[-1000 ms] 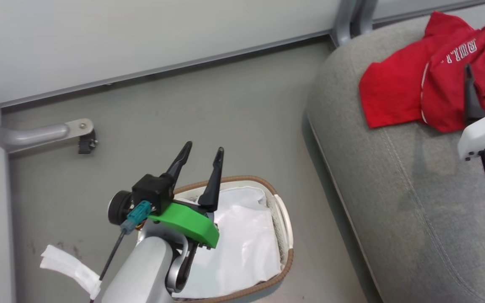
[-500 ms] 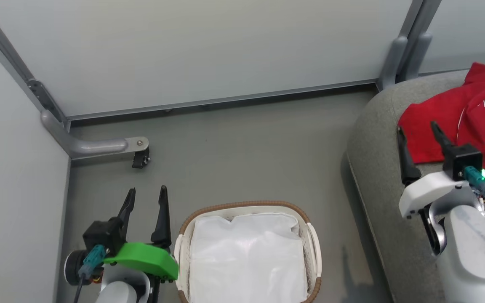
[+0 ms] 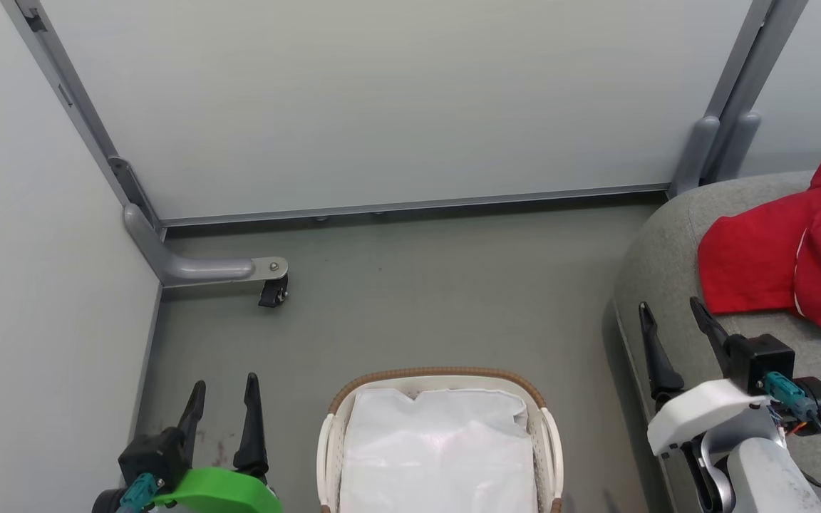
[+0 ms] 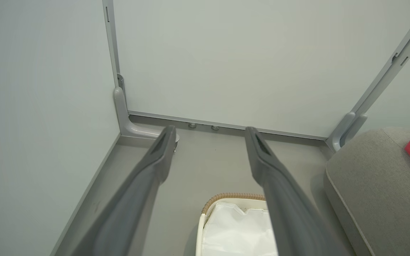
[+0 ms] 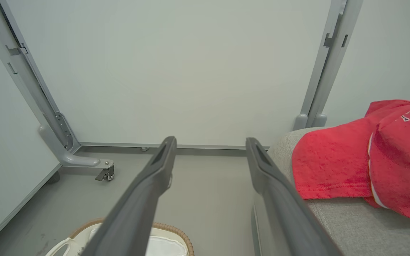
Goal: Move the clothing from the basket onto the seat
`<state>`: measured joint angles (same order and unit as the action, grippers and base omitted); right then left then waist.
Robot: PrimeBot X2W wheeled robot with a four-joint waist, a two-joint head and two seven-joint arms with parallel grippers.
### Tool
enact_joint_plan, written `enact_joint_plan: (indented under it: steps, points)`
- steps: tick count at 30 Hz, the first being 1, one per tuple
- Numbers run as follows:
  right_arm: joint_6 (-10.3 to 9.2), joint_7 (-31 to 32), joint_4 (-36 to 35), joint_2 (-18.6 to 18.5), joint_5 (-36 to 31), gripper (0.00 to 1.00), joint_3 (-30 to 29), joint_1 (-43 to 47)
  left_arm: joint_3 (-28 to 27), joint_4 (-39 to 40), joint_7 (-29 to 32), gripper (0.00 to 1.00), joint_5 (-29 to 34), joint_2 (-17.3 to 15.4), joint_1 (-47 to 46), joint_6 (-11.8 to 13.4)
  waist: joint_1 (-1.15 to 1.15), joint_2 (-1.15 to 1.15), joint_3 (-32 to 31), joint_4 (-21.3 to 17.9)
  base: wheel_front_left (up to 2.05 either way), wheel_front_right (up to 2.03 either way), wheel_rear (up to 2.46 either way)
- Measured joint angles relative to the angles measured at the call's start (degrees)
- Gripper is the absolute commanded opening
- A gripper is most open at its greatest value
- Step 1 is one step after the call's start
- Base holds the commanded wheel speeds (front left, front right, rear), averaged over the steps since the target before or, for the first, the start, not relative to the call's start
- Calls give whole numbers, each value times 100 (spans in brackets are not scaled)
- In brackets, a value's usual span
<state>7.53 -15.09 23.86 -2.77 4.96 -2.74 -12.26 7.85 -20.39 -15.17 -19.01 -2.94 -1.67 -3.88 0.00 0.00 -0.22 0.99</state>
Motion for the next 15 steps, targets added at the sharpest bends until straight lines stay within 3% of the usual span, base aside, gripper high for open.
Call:
enact_joint_plan:
  steps: [6, 15]
  points:
    - [0, 0, -68, -1, 310, 100, -7, 291, -3, -9, 0, 100, -2, 2, 47, -15, 0, 0, -18, 1, 0, 0, 0]
    - [0, 0, -63, -1, 268, 100, 97, 396, 47, -80, 0, 100, -9, 4, 48, -13, 0, 0, -23, -57, 0, 0, 0]
